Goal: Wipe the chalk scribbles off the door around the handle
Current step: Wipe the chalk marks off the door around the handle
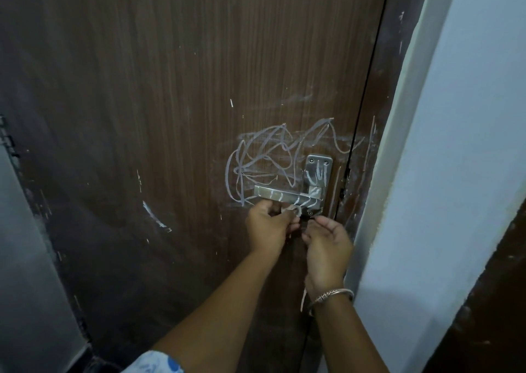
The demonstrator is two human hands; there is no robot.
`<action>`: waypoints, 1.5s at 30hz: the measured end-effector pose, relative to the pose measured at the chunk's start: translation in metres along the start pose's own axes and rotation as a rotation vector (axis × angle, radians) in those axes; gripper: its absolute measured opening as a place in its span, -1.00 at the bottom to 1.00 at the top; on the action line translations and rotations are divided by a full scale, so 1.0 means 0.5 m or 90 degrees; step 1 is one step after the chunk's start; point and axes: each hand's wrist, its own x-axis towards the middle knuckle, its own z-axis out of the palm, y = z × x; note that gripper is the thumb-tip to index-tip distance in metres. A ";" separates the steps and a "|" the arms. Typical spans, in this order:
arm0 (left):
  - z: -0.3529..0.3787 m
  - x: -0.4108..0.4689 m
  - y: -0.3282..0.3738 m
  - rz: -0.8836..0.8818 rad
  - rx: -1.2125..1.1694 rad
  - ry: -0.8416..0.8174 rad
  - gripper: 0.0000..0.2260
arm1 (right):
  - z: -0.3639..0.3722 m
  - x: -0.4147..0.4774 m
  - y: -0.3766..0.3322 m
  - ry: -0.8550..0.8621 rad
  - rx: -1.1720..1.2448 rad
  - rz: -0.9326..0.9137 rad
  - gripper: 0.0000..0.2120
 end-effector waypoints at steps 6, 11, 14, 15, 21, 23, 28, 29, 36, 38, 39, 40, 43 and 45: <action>-0.019 -0.007 -0.020 0.093 0.057 -0.082 -0.92 | 0.000 0.004 -0.038 -0.013 -0.112 -0.182 -0.77; -0.026 -0.009 -0.018 0.086 0.082 -0.122 -0.81 | -0.010 0.002 -0.045 -0.008 -0.130 -0.216 -0.79; -0.026 -0.015 -0.016 0.079 0.088 -0.142 -0.71 | -0.015 -0.001 -0.045 -0.017 -0.141 -0.227 -0.80; -0.027 -0.016 -0.017 0.067 0.081 -0.147 -0.71 | -0.017 -0.003 -0.045 -0.023 -0.148 -0.231 -0.80; -0.027 -0.014 -0.008 -0.048 -0.006 -0.162 -0.72 | -0.024 -0.005 -0.045 -0.055 -0.175 -0.262 -0.78; -0.035 -0.007 -0.003 -0.110 -0.036 -0.187 -0.71 | -0.029 0.000 -0.045 -0.057 -0.178 -0.266 -0.78; -0.093 0.038 0.007 -0.317 -0.160 -0.344 -0.52 | -0.041 0.009 -0.054 -0.063 -0.179 -0.278 -0.77; -0.100 0.051 0.011 -0.351 -0.156 -0.372 -0.44 | -0.041 0.008 -0.057 -0.065 -0.184 -0.287 -0.78; -0.117 0.132 0.063 -0.404 -0.002 -0.512 0.00 | -0.048 0.002 -0.084 -0.100 -0.209 -0.338 -0.80; -0.115 0.143 0.081 -0.395 0.025 -0.513 0.01 | -0.049 0.002 -0.087 -0.111 -0.211 -0.335 -0.80; -0.112 0.147 0.092 -0.387 0.039 -0.510 0.02 | -0.049 0.001 -0.089 -0.115 -0.212 -0.333 -0.80; -0.110 0.149 0.103 -0.377 0.054 -0.507 0.01 | -0.050 0.001 -0.090 -0.119 -0.215 -0.331 -0.80; -0.099 0.153 0.144 -0.326 0.123 -0.535 0.03 | -0.050 0.001 -0.092 -0.136 -0.229 -0.318 -0.78; -0.090 0.152 0.173 -0.291 0.167 -0.551 0.05 | -0.048 0.002 -0.093 -0.147 -0.240 -0.309 -0.76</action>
